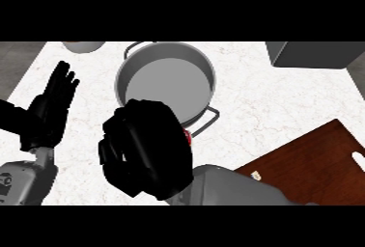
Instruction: Pick the can from the tray and place it in the pot
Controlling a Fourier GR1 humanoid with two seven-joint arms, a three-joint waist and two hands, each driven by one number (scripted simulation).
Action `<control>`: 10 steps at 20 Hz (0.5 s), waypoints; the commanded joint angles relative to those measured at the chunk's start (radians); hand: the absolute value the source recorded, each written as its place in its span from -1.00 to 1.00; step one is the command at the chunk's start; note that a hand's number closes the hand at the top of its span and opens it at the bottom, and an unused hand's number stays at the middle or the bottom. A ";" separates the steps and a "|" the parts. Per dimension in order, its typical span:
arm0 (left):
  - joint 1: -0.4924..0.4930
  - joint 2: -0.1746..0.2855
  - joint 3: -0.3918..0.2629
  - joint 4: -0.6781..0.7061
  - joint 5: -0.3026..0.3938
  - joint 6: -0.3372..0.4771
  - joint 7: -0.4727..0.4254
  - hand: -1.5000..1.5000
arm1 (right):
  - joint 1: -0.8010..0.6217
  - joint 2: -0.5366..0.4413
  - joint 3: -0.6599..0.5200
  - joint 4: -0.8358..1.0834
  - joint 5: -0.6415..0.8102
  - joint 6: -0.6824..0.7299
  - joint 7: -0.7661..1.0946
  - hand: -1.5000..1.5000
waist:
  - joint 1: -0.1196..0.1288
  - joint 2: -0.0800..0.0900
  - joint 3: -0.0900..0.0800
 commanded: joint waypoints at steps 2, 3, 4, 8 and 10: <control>0.020 -0.026 0.000 0.022 -0.016 0.001 -0.046 0.00 | -0.162 0.006 0.094 0.090 0.068 -0.225 0.244 1.00 | 0.001 0.019 0.001; -0.007 0.001 0.032 0.018 -0.006 -0.002 -0.011 0.00 | -0.167 0.006 0.141 0.073 0.078 -0.250 0.299 1.00 | -0.008 0.018 0.002; -0.015 -0.005 0.036 0.036 0.004 -0.022 -0.021 0.00 | -0.176 0.006 0.143 0.059 0.075 -0.245 0.327 1.00 | -0.017 0.019 0.002; 0.047 0.008 0.041 -0.042 0.006 -0.044 -0.025 0.00 | -0.269 0.006 0.081 0.246 -0.042 -0.327 0.236 1.00 | 0.001 0.022 0.002; -0.014 -0.029 0.000 -0.008 -0.045 -0.001 -0.001 0.00 | -0.270 0.006 0.072 0.301 -0.078 -0.366 0.207 1.00 | -0.007 0.025 0.003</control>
